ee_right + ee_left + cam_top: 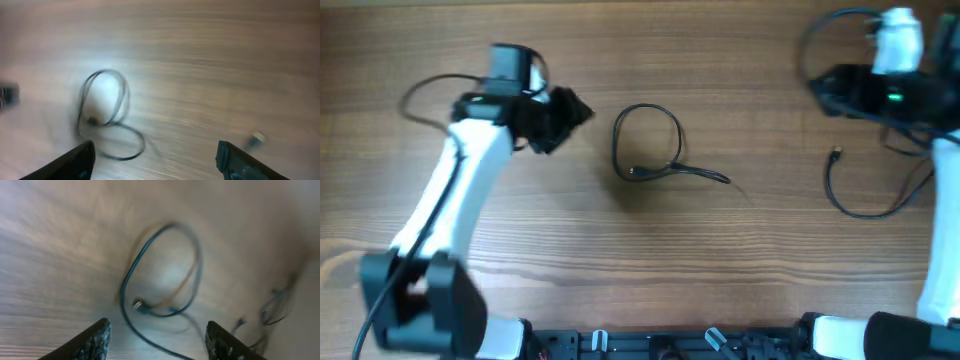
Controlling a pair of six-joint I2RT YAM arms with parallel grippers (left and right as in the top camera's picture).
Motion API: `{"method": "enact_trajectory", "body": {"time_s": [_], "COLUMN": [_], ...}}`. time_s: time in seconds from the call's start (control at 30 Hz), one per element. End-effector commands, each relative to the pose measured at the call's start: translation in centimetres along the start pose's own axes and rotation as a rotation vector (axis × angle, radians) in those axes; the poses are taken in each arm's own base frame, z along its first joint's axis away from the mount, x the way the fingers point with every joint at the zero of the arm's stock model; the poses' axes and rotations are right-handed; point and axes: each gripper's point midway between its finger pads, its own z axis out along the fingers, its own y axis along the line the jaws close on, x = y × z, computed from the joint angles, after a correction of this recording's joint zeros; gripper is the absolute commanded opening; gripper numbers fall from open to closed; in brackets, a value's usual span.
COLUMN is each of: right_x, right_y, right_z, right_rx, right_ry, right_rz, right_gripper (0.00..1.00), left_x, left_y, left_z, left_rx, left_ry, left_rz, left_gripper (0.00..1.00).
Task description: Untangle cables
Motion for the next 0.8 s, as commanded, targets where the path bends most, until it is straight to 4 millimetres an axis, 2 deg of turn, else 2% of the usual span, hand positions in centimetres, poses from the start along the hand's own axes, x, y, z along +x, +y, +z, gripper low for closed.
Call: {"method": "enact_trajectory", "body": {"time_s": [0.0, 0.07, 0.13, 0.17, 0.27, 0.33, 0.43, 0.5, 0.57, 0.6, 0.67, 0.77], "right_x": [0.7, 2.2, 4.0, 4.9, 6.7, 8.8, 10.4, 11.4, 11.7, 11.5, 10.8, 9.8], "right_y": [7.4, 10.9, 12.9, 13.5, 14.6, 15.5, 16.4, 16.1, 15.8, 15.2, 14.2, 13.0], "right_z": [4.3, 7.0, 9.6, 11.3, 14.3, 16.8, 18.9, 20.1, 20.9, 21.2, 21.6, 22.3], "right_rx": [-0.174, -0.220, -0.177, -0.115, 0.003, 0.069, 0.097, 0.162, 0.194, 0.229, 0.272, 0.287], "right_ry": [0.093, 0.174, 0.264, 0.310, 0.386, 0.459, 0.504, 0.524, 0.524, 0.501, 0.456, 0.403], "right_rz": [-0.246, -0.326, -0.379, -0.328, -0.102, 0.135, 0.192, 0.277, 0.321, 0.341, 0.356, 0.373], "right_gripper": [0.79, 0.76, 0.77, 0.77, 0.76, 0.71, 0.67, 0.66, 0.77, 0.78, 0.79, 0.70], "left_x": [-3.3, -3.9, -4.2, -4.4, -4.6, -4.8, -5.0, -5.0, -4.9, -4.9, -4.9, -4.9], "left_y": [-0.1, 0.9, 2.1, 2.7, 3.0, 3.3, 3.5, 3.5, 3.6, 3.6, 3.7, 3.9], "left_z": [-5.7, -6.6, -6.9, -6.9, -7.0, -7.0, -7.0, -7.0, -7.0, -7.0, -7.0, -6.9], "left_rx": [0.054, 0.043, 0.024, 0.013, 0.009, -0.007, -0.020, -0.020, -0.022, -0.022, -0.025, -0.038], "left_ry": [-0.156, -0.172, -0.173, -0.171, -0.173, -0.186, -0.197, -0.196, -0.194, -0.194, -0.196, -0.193], "left_rz": [-0.012, -0.043, -0.077, -0.097, -0.108, -0.109, -0.110, -0.111, -0.112, -0.112, -0.112, -0.117], "left_gripper": [0.65, 0.67, 0.70, 0.72, 0.84, 0.85, 0.87, 0.89, 0.95, 0.96, 0.97, 0.97]}}
